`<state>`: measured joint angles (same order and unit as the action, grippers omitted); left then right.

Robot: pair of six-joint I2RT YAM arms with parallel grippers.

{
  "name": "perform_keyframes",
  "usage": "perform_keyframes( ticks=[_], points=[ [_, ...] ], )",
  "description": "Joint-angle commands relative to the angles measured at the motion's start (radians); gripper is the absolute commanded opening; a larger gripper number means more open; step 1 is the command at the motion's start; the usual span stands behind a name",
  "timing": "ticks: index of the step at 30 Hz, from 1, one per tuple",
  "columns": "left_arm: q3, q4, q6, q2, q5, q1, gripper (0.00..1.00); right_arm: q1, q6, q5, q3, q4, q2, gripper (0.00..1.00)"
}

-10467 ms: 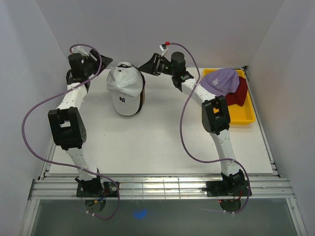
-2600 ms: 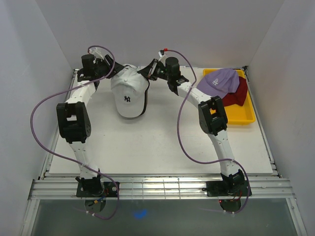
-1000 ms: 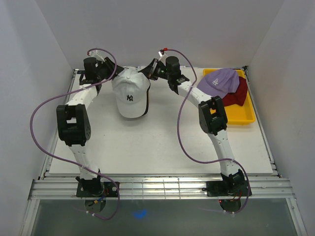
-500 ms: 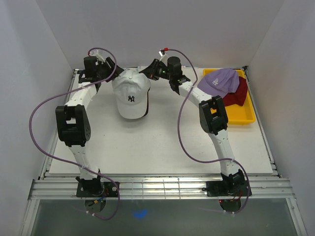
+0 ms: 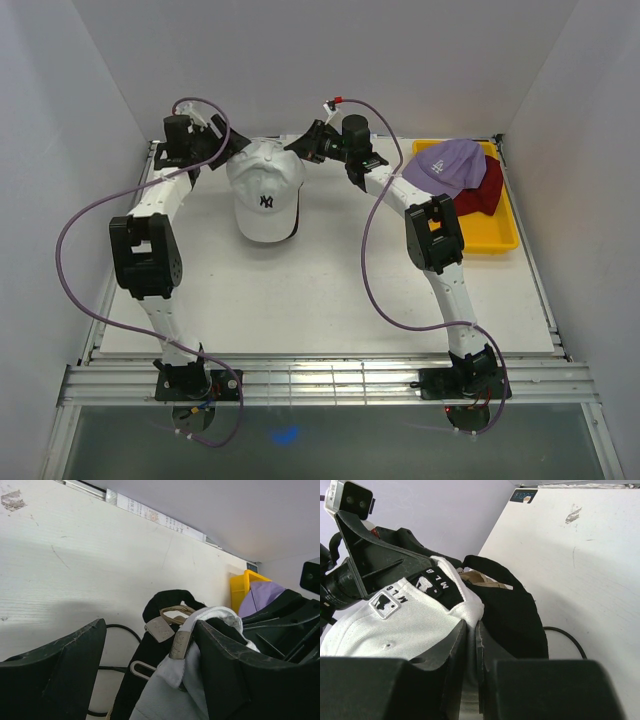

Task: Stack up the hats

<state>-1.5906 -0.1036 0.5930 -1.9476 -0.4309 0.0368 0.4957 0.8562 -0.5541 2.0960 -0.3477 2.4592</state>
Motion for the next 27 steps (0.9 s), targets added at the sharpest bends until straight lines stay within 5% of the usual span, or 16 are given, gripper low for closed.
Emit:
perform_keyframes(
  ticks=[1,10,27],
  points=[
    [0.041,0.073,0.047,0.088,-0.041,0.061,0.81,-0.031,-0.065,0.006,-0.024,0.102,0.017,0.17],
    [0.127,0.275,0.192,0.133,-0.144,0.115,0.83,-0.034,-0.071,-0.001,-0.024,0.098,0.009,0.17],
    [0.144,0.305,0.156,0.220,-0.218,0.124,0.81,-0.036,-0.060,0.005,-0.008,0.089,-0.017,0.19]
  ],
)
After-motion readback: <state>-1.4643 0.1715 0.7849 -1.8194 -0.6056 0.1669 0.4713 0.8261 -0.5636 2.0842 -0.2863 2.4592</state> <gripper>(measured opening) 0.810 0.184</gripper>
